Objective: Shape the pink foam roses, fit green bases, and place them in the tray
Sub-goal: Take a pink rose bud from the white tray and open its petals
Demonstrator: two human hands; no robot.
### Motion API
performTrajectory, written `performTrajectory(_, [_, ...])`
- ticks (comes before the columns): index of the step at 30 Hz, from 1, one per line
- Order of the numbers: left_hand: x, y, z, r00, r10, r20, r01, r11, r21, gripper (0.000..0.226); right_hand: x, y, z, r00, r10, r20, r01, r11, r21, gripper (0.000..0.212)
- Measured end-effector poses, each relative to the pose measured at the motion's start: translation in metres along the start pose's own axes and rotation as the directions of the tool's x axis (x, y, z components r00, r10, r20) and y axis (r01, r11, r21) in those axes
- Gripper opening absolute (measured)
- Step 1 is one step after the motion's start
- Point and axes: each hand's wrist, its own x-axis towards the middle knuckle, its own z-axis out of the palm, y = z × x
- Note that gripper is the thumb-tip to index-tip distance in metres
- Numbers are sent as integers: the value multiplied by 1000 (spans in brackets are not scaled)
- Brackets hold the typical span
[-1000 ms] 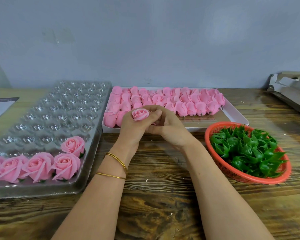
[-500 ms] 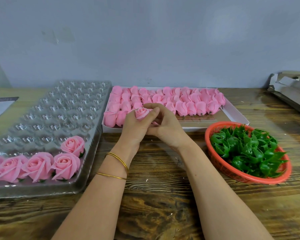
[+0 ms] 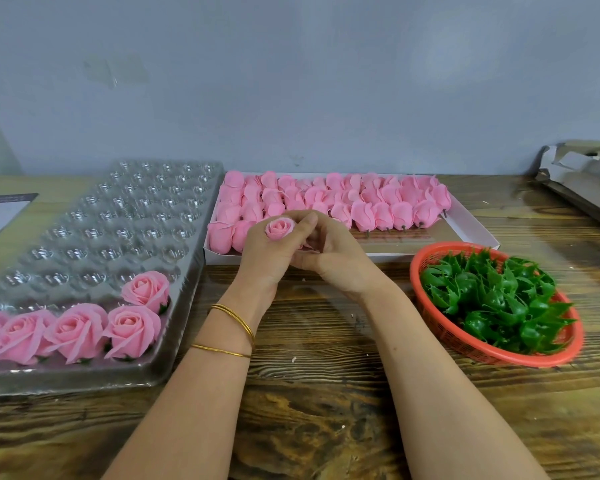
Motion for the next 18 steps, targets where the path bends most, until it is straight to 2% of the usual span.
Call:
performTrajectory(6, [3,-6,2,998,-47,-39,46,998,-43,16,1,-1,2,999,-17,-37,16,999,-42,56])
performTrajectory(8, [3,-7,2,997,-60,-53,58,998,-26,10,2,-1,4,998,-27,-50,23,997,-75,57])
performTrajectory(11, [4,-9,2,999,-28,-38,29,999,25,13,3,1,4,997,-20,-73,13,995,-97,59])
performTrajectory(14, [2,-9,1,1000,-16,-23,17,998,63,5,2,2,2,997,1,-81,-8,997,-80,62])
performTrajectory(18, [3,-8,0,999,-16,-28,18,997,72,14,2,2,0,997,15,-80,-16,1000,-22,65])
